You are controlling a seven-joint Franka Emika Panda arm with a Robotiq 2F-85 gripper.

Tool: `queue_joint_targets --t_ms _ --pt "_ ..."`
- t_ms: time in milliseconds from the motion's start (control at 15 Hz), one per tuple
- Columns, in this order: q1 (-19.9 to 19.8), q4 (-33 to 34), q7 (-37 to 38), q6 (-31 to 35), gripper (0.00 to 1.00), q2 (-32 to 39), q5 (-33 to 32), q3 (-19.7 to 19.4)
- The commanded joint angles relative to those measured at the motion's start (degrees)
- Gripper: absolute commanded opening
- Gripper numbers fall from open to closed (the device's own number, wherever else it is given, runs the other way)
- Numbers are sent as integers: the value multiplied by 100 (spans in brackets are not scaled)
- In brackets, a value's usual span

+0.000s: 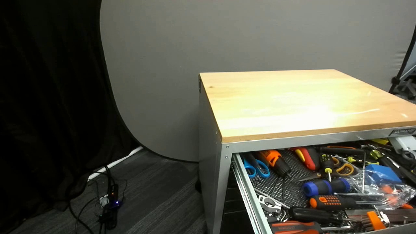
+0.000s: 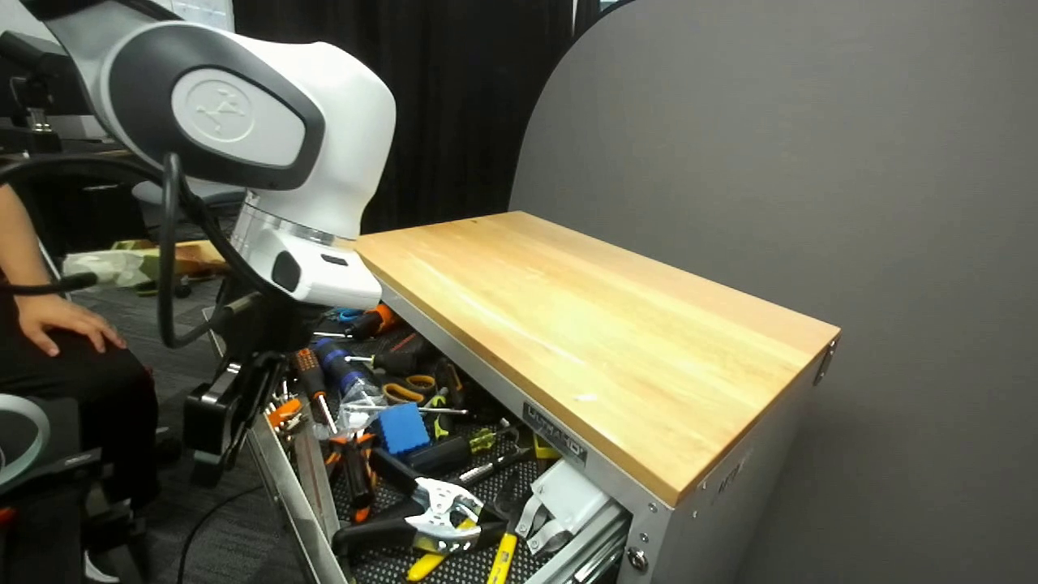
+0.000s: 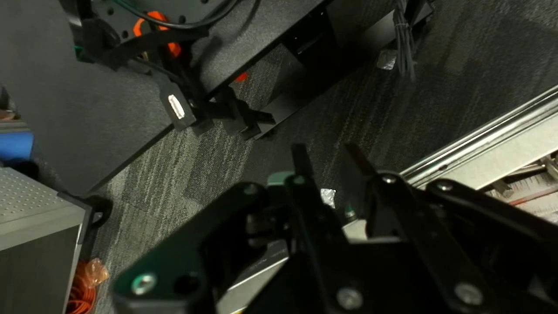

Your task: Pick up the screw driver and put it in the drawer and close it

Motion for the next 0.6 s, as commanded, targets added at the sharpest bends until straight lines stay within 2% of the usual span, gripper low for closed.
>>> queue_joint_targets --t_ms 0,533 --pt "171 120 428 367 0 243 -292 53" --pt "501 174 942 1064 0 751 -656 -9"
